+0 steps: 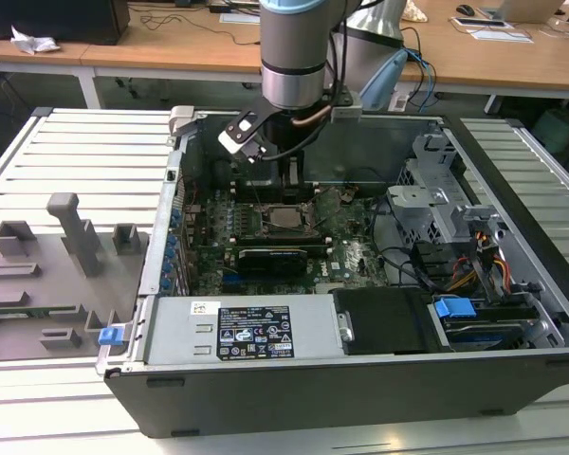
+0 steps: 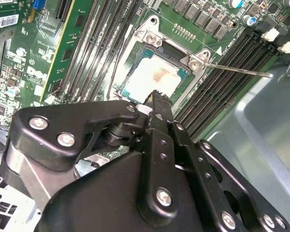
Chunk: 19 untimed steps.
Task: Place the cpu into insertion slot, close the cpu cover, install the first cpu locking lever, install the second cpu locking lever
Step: 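Close the cpu cover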
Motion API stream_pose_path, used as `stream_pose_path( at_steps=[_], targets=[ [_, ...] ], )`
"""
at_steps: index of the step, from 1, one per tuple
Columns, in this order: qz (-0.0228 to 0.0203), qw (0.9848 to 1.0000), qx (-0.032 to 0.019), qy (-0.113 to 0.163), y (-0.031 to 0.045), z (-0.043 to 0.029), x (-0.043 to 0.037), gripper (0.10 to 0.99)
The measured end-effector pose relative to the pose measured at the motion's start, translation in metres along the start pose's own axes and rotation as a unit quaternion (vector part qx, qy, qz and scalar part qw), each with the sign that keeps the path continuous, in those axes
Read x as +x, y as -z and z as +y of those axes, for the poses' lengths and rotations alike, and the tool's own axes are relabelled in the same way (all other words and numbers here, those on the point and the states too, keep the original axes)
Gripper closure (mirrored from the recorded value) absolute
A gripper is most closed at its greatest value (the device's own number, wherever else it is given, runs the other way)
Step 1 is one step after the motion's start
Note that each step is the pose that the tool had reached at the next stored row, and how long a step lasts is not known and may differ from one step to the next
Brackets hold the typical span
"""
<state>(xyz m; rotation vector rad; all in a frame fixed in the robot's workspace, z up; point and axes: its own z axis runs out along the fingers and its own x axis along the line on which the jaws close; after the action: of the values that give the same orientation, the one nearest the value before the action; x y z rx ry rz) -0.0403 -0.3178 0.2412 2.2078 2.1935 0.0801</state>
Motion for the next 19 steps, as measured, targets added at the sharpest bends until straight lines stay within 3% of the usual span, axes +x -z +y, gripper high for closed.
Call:
stream_pose_path(
  at_steps=[12,18,19],
  targets=[
    [0.0000,1.0000,0.0000,0.000,0.0249,0.0014,0.0004,0.980],
    [0.0000,1.0000,0.0000,0.000,0.0437,0.0025,0.0007,0.980],
    [0.0000,1.0000,0.0000,0.000,0.0442,0.0025,0.0007,0.980]
  ],
)
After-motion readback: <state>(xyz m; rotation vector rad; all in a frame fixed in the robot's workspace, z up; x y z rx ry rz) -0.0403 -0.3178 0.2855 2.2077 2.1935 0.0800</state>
